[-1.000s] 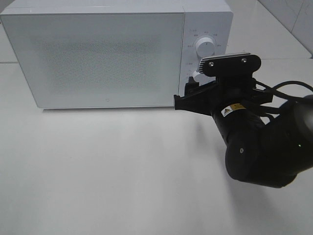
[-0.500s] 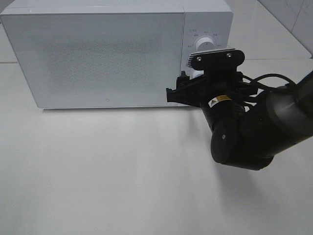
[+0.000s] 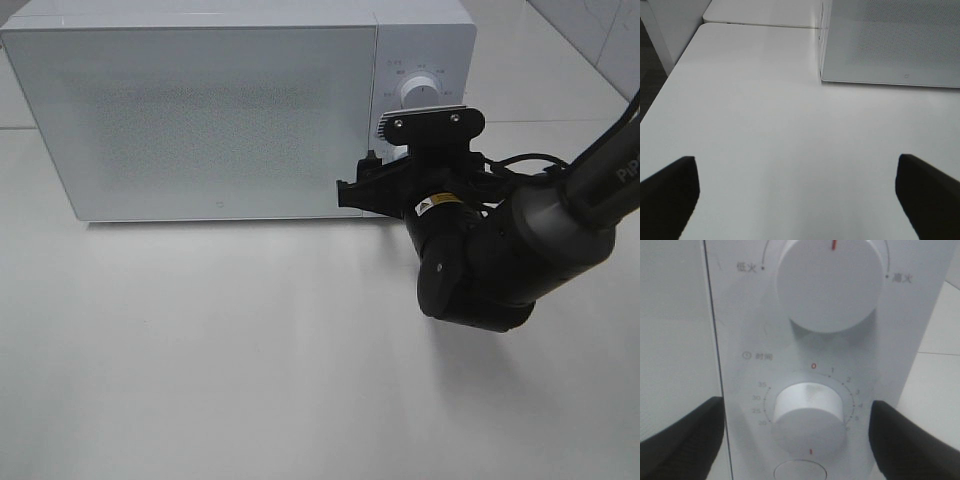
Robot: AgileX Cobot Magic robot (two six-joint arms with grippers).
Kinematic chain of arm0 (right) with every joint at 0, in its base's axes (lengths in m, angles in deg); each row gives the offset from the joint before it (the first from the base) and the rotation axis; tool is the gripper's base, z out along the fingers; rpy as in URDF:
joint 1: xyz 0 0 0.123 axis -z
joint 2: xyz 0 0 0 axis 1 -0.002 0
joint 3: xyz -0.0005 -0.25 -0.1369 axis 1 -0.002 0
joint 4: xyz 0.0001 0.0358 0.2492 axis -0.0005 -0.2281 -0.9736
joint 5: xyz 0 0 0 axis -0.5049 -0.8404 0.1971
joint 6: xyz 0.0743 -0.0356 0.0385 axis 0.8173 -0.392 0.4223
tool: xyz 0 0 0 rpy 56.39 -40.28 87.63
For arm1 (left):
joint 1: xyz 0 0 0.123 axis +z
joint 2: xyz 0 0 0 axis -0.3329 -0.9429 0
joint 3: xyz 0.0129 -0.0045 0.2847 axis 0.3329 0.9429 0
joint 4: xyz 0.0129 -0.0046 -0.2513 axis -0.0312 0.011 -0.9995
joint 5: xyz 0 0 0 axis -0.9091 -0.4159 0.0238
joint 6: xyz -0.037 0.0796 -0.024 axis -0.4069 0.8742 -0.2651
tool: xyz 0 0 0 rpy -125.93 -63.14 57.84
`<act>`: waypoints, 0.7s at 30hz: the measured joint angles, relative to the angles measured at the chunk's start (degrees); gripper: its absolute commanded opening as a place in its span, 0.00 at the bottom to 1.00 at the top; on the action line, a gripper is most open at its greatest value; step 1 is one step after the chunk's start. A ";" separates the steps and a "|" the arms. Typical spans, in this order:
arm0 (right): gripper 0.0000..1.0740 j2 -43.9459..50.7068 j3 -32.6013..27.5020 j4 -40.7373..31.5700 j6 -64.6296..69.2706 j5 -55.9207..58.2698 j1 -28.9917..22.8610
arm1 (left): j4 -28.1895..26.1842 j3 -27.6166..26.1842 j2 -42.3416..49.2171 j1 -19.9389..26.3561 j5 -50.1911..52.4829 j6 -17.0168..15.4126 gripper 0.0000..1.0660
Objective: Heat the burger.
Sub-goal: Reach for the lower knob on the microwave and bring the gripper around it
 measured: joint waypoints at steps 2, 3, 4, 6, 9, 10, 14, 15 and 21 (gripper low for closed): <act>0.71 -0.23 0.11 0.40 0.06 0.69 0.57 | 0.00 0.00 0.00 0.00 0.00 0.00 0.94; 0.71 -0.23 0.11 0.40 0.06 0.69 0.57 | 0.00 0.00 0.00 0.00 0.00 0.00 0.94; 0.71 -0.29 0.40 0.40 0.06 0.69 0.69 | 0.00 0.00 0.00 0.00 0.00 0.00 0.94; 0.71 -0.40 0.97 0.52 0.11 0.69 0.74 | 0.00 0.00 0.00 0.00 0.00 0.00 0.94; 0.71 -0.97 1.95 0.29 0.11 0.69 0.74 | 0.00 0.00 0.00 0.00 0.00 0.00 0.94; 0.71 -1.60 2.29 -0.06 0.11 1.03 0.74 | 0.00 0.00 0.00 0.00 0.00 0.00 0.94; 0.71 -2.12 2.52 -0.23 0.11 1.83 0.74 | 0.00 0.00 0.00 0.00 0.00 0.00 0.94; 0.70 -2.18 2.52 -0.29 0.11 1.95 0.74 | 0.00 0.00 0.00 0.00 0.00 0.00 0.94; 0.66 -2.18 2.52 -0.57 0.11 1.95 0.86 | 0.00 0.00 0.00 0.00 0.00 0.00 0.94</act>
